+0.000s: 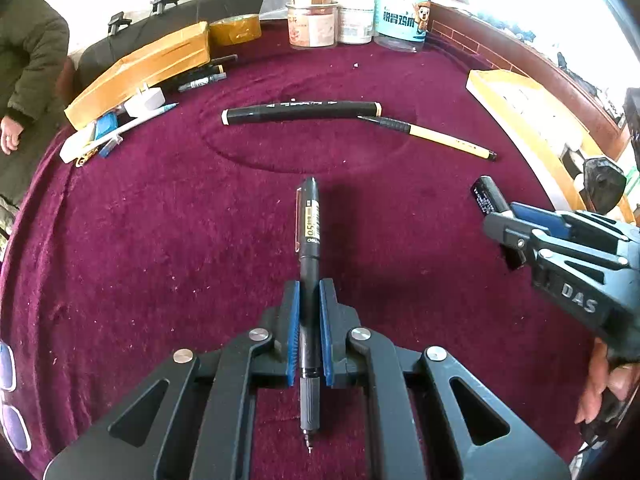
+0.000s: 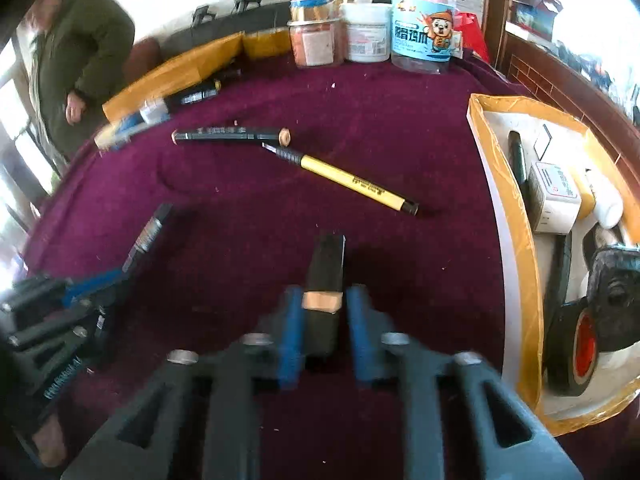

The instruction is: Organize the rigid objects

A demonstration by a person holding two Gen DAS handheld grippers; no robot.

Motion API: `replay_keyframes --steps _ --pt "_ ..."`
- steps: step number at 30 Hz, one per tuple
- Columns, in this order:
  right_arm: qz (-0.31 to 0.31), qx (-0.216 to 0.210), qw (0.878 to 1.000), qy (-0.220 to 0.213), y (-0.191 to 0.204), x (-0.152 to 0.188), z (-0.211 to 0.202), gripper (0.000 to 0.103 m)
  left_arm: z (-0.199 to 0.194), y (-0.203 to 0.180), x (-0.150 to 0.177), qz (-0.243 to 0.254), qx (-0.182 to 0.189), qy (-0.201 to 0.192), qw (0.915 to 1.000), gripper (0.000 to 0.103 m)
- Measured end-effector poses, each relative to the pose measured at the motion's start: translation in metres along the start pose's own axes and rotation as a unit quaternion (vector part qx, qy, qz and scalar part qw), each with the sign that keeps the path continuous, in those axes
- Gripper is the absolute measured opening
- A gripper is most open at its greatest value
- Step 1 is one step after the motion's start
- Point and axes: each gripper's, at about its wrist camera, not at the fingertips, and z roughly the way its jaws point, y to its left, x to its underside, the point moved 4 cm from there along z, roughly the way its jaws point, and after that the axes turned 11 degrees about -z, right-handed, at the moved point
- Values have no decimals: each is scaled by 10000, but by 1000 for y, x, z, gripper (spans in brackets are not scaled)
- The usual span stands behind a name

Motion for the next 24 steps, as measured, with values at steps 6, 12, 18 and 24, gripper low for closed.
replay_keyframes --steps 6,12,18,24 --pt "129 -205 9996 -160 -2 -1 3 15 -1 0 0 -51 49 -49 10000 7" --pt "-90 112 9996 -236 6 -1 3 15 -1 0 1 -113 65 -106 9999 7" --pt "-180 277 9990 -304 9 -1 3 15 -2 1 2 -146 85 -160 9997 7" --pt "-198 292 9988 -340 10 -1 3 15 -2 0 2 -127 67 -174 9997 7"
